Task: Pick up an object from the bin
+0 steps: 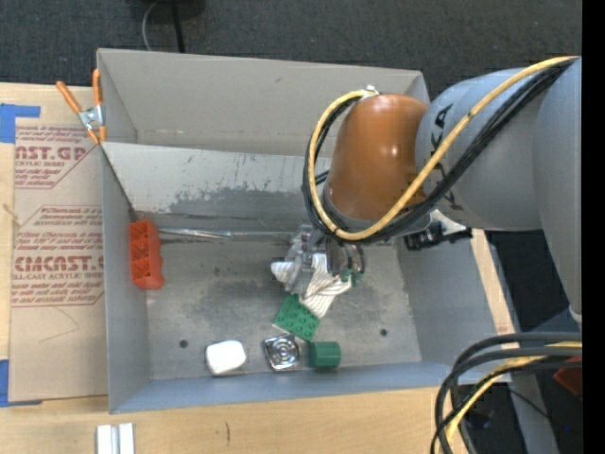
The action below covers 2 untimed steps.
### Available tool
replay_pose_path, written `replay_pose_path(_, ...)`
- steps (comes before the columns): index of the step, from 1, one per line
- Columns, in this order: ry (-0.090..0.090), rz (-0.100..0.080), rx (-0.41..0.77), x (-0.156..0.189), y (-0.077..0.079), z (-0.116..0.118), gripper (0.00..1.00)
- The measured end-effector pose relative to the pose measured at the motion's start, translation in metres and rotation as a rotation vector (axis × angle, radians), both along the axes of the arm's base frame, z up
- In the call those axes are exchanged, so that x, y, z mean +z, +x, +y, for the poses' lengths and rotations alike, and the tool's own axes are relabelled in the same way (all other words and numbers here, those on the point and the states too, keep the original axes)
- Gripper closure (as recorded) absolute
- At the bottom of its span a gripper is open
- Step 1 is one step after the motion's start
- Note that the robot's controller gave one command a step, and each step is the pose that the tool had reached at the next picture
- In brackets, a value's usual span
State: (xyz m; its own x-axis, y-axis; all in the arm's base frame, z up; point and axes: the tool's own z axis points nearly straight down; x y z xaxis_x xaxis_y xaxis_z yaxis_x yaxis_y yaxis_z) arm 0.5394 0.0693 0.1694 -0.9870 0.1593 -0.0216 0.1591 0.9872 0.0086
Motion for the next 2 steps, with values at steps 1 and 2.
replay_pose_path(1,0.0,0.0,0.0,0.0,0.0,0.0,1.0)
replay_pose_path(2,-0.001,0.01,0.006,0.031,-0.001,0.003,1.0)
